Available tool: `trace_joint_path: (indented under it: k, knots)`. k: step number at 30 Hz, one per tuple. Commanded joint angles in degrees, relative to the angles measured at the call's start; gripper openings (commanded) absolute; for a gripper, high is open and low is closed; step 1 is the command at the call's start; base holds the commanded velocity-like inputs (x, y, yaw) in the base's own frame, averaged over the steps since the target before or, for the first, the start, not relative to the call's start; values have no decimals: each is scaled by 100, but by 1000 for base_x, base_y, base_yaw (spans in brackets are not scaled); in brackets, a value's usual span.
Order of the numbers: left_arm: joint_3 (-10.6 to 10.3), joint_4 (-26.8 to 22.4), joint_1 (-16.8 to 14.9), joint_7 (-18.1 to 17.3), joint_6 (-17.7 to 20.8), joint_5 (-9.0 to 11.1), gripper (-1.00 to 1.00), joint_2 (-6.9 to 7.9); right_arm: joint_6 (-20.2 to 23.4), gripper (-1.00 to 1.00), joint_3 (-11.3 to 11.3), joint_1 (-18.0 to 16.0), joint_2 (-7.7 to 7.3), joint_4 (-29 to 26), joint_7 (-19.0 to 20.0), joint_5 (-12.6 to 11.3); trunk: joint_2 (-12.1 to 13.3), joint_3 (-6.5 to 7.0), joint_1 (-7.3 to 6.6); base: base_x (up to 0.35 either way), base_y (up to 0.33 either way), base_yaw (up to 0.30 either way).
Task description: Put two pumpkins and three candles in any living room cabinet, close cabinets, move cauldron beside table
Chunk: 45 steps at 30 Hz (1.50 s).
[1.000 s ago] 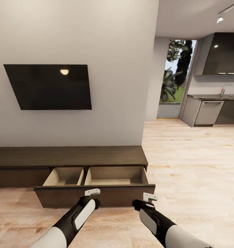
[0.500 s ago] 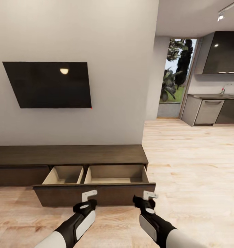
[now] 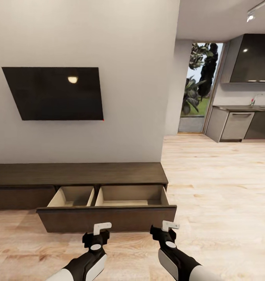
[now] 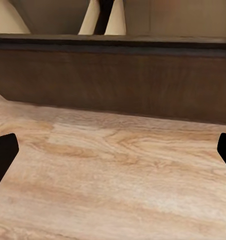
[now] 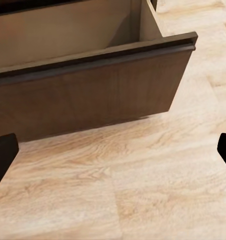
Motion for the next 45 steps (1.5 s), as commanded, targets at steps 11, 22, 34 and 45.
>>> trace_joint_path:
  k: [11, 22, 34, 45]
  knots:
    - [-211, -34, -7, 41, -176, 43, 100, -7, -213, 100, 54, 29, 4, 127, -15, -34, -446, -204, 242, 0, 0, 0]
    - [-728, 18, -4, 64, -763, 50, 100, 13, -701, 100, 56, 161, 16, 126, 2, -15, -887, -401, 484, 0, 0, 0]
    - [-770, -15, -3, 41, -841, 51, 100, 40, -1310, 100, 168, 200, 11, 159, 427, -103, -1369, -617, 747, 0, 0, 0]
    - [-779, -50, -3, 70, -856, 51, 100, 73, -1486, 100, 175, 273, 6, 198, 459, -41, -1810, -814, 989, 0, 0, 0]
